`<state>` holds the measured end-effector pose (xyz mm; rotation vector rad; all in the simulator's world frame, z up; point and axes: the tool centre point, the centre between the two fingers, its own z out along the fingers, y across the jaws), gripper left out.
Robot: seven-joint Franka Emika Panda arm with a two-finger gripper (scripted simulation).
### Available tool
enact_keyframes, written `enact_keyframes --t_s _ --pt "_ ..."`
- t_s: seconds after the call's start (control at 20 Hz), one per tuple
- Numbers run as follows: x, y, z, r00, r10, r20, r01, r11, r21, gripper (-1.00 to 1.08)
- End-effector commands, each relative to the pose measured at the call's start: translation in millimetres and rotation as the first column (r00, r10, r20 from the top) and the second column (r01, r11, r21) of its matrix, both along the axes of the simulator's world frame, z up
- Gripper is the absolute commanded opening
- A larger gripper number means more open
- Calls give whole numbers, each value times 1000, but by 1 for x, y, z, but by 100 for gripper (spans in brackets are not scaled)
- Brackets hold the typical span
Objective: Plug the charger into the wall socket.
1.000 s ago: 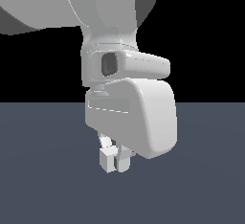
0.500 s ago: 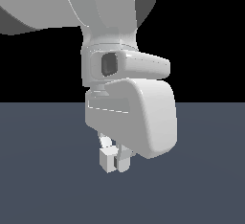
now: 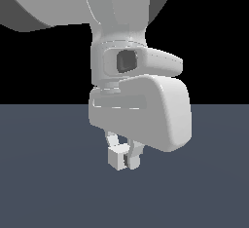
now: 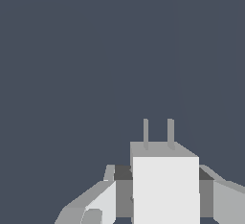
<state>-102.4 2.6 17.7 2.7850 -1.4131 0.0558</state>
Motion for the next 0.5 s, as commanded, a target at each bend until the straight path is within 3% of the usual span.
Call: enact_keyframes --t_s 0.0,0.45 --pt "2 -6 3 999 34 1 -34 999 0 -100" --pt "16 -33 19 976 217 1 -217 976 -2 -100"
